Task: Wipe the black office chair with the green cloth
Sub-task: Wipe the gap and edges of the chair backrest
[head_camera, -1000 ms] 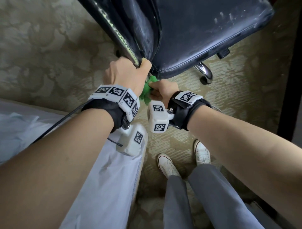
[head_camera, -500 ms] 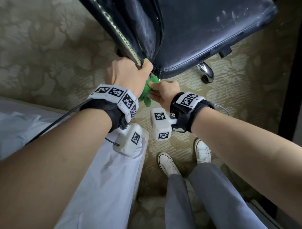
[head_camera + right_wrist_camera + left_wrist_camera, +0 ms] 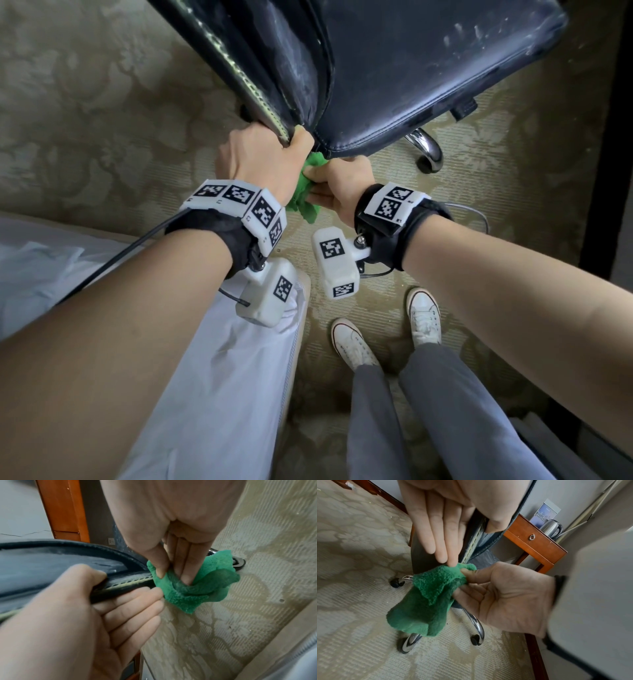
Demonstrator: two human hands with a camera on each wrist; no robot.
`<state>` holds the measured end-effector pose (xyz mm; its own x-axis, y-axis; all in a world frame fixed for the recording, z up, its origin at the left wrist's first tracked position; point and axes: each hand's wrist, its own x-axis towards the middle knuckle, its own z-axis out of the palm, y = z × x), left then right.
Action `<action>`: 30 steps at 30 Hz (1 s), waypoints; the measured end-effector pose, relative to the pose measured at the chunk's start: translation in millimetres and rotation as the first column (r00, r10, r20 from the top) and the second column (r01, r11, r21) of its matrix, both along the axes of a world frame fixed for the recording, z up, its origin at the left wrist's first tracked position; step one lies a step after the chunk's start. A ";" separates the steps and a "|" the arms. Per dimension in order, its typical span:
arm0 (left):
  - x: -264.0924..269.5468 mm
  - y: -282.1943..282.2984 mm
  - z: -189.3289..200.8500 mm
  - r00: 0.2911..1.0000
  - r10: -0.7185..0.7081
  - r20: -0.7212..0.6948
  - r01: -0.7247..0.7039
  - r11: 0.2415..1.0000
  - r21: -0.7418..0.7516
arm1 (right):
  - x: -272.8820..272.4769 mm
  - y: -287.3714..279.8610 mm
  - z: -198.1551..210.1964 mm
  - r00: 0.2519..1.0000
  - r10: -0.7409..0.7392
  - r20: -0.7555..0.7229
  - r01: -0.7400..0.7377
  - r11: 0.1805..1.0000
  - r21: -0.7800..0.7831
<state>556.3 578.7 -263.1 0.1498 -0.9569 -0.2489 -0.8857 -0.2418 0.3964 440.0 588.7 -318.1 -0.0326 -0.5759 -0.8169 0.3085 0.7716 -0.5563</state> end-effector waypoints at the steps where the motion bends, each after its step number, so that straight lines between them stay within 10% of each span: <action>1: 0.6 -0.2 -0.2 1.000 0.001 -0.003 -0.001 1.000 0.002 | 1.4 -0.5 -0.9 1.000 0.005 -0.019 -0.005 1.000 0.012; 19: 0.2 5.0 34.0 0.997 0.073 -0.013 -0.071 0.992 0.106 | 4.3 -0.3 7.0 0.999 0.022 -0.041 -0.020 0.999 0.044; 30: -7.2 7.9 99.1 0.986 0.163 0.042 -0.153 0.973 -0.174 | 8.9 1.8 25.8 0.999 0.000 -0.040 0.002 0.998 0.058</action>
<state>549.1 586.6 -163.9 0.3112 -0.9476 -0.0718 -0.8635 -0.3135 0.3951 448.9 590.5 -292.3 -0.0661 -0.5278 -0.8468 0.2880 0.8024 -0.5226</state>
